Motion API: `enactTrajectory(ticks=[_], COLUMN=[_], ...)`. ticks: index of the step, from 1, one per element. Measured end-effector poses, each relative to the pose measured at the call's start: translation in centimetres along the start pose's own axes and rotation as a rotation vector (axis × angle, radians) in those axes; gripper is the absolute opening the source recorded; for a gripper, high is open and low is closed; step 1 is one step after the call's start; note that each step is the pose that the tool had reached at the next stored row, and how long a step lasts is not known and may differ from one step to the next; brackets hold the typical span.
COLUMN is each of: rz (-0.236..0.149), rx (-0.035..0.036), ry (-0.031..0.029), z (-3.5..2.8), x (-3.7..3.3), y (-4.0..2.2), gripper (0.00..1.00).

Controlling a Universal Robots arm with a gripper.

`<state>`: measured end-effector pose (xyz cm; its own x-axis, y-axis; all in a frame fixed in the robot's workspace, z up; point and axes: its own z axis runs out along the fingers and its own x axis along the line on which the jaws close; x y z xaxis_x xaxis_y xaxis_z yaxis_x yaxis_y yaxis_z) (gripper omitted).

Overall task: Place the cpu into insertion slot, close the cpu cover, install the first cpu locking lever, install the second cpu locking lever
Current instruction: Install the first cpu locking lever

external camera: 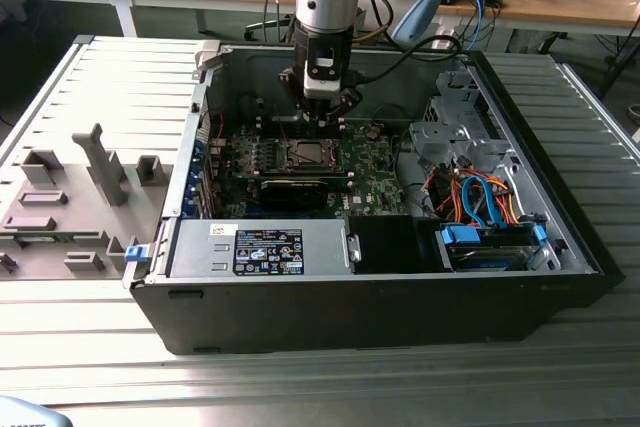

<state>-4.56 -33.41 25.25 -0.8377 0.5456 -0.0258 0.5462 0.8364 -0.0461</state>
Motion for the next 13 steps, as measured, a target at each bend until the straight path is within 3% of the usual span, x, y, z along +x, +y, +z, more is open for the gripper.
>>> enactTrajectory(ticks=[13], rz=[-0.022], rx=[-0.0005], ry=[-0.001], z=[0.0], x=[0.0], y=[0.0], gripper=[0.11])
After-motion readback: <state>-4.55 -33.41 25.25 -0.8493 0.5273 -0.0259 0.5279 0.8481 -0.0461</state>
